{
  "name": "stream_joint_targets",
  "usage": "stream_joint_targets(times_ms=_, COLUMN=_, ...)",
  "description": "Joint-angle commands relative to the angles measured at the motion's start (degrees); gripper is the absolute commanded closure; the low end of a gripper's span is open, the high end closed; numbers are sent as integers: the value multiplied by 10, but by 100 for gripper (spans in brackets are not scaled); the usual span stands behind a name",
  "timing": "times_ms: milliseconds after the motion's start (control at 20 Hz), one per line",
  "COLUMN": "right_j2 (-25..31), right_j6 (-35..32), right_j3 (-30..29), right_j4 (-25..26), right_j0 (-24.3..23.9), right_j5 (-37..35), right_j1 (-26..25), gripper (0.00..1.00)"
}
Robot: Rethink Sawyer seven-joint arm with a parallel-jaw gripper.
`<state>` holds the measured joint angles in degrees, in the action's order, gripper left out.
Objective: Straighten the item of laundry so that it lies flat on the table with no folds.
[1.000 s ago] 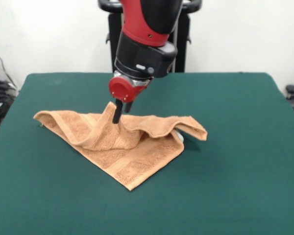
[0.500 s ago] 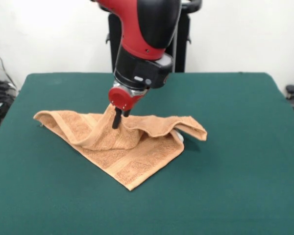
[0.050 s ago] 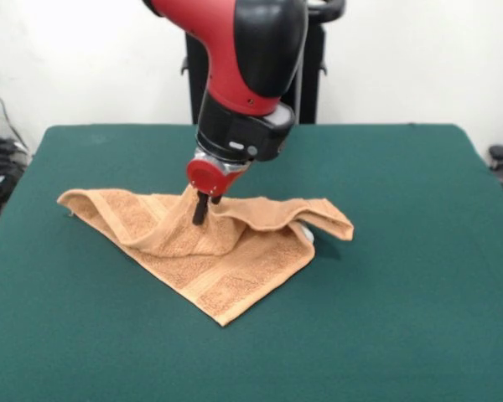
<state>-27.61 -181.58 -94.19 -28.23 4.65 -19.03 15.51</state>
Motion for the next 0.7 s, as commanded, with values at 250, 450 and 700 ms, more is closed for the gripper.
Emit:
stream_joint_targets(times_ms=250, right_j2=45, right_j6=-22, right_j3=46, right_j4=16, right_j0=26, right_j5=-61, right_j1=-27, gripper=100)
stream_joint_targets(times_ms=450, right_j2=54, right_j6=-13, right_j3=38, right_j4=19, right_j0=19, right_j5=-56, right_j1=-22, gripper=100)
stream_joint_targets(times_ms=700, right_j2=54, right_j6=-6, right_j3=45, right_j4=24, right_j0=17, right_j5=-79, right_j1=-19, gripper=100)
